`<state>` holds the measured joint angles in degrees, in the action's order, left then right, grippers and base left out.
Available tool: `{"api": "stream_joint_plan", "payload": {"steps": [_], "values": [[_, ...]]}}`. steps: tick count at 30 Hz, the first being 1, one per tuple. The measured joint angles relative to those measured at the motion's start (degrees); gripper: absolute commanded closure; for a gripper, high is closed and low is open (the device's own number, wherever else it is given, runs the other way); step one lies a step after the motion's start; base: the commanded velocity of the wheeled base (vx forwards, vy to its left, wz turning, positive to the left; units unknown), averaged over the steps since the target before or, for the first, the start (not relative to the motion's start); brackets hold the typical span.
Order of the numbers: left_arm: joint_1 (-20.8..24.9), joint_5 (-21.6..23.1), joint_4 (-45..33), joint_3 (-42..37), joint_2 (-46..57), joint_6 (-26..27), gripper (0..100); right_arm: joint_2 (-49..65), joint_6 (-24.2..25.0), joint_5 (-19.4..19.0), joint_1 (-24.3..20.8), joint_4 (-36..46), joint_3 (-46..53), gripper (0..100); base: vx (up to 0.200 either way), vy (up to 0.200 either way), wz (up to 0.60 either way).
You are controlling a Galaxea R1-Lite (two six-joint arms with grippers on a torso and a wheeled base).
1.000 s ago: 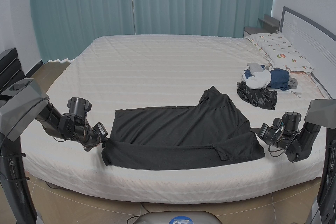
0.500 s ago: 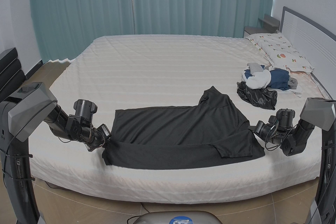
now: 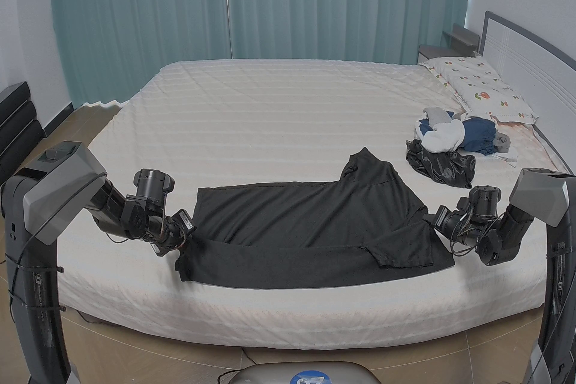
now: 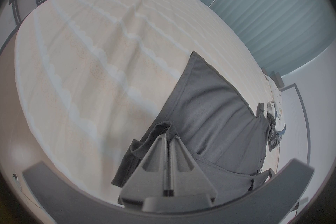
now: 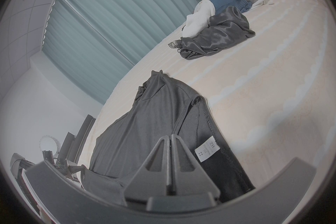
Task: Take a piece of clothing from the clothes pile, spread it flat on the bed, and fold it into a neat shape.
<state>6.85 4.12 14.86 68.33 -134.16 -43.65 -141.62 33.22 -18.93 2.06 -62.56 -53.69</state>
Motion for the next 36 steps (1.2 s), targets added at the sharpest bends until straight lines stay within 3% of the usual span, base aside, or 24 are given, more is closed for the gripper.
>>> {"api": "stream_joint_plan", "payload": {"steps": [17,18,19,20,30,36], "values": [[0.15,-1.37,0.41,1.44,-1.56,-1.15,100,-1.44,0.09,0.29,-0.13,-0.12,-1.77,100,0.0,0.0,0.0],[0.2,-1.58,0.46,1.46,-1.62,-1.15,100,-1.52,0.09,0.3,-0.13,-0.12,-1.9,0,0.0,0.0,0.0],[0.26,-1.89,0.46,1.55,-1.76,-1.15,100,-1.63,0.09,0.3,-0.13,-0.11,-2.01,0,0.0,0.0,0.0],[0.32,-2.1,0.46,1.65,-1.87,-1.17,0,-1.72,0.09,0.33,-0.16,-0.11,-2.07,0,0.0,0.0,0.0],[0.5,-2.1,0.09,2.04,-2.36,-1.67,0,-1.85,1.76,0.24,-0.24,-0.33,-1.79,0,0.0,0.0,0.0],[-0.55,-0.76,-0.02,0.99,-1.4,-4.97,0,0.71,9.94,0.18,-0.39,-0.85,-0.06,0,0.0,0.0,0.0]]}}
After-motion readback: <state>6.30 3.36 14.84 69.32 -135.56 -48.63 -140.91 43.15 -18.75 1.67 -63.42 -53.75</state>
